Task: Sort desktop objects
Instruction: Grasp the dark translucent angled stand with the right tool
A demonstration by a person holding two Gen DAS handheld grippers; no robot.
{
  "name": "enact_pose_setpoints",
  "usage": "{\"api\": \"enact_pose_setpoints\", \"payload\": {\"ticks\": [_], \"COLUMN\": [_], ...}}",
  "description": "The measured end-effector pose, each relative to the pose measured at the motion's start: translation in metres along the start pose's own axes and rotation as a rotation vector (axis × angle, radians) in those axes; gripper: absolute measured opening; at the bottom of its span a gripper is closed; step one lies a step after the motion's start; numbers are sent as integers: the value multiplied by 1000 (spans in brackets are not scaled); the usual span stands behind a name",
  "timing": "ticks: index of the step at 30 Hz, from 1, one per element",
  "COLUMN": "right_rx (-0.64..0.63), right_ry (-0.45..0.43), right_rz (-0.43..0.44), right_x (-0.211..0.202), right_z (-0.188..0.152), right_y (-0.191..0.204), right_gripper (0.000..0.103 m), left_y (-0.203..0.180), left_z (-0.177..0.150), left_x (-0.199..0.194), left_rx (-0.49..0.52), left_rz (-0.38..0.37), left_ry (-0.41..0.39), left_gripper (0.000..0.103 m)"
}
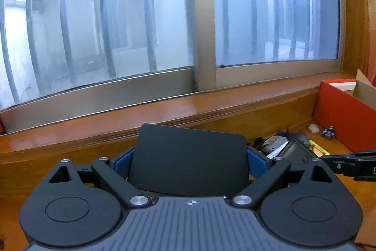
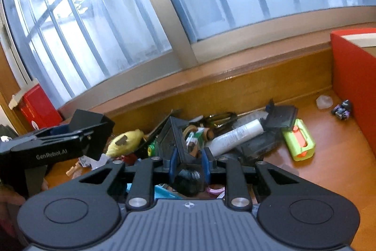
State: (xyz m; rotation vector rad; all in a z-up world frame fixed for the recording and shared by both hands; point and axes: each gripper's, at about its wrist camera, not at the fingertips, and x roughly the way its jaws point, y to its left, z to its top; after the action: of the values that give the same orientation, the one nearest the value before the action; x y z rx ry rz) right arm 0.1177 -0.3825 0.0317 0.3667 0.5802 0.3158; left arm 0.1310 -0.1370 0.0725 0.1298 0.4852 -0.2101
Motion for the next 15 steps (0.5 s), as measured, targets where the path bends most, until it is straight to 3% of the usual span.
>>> {"api": "enact_pose_setpoints", "payload": {"ticks": [9,15], "right_rx": [12,-94], "right_ry": [-70,-109], "right_rz": [-2,-84], "right_x": [-43,-56], "right_z": [-1,-2], "right_y": [-5,-7], "right_gripper": [24,24], "left_y": [-28,-49], "left_z": [0,0], "left_x": [-23,-38], "left_rx": [18,21], "left_rz": [-23,-10], "left_ry": [-18,-32], "left_gripper": [95,95]}}
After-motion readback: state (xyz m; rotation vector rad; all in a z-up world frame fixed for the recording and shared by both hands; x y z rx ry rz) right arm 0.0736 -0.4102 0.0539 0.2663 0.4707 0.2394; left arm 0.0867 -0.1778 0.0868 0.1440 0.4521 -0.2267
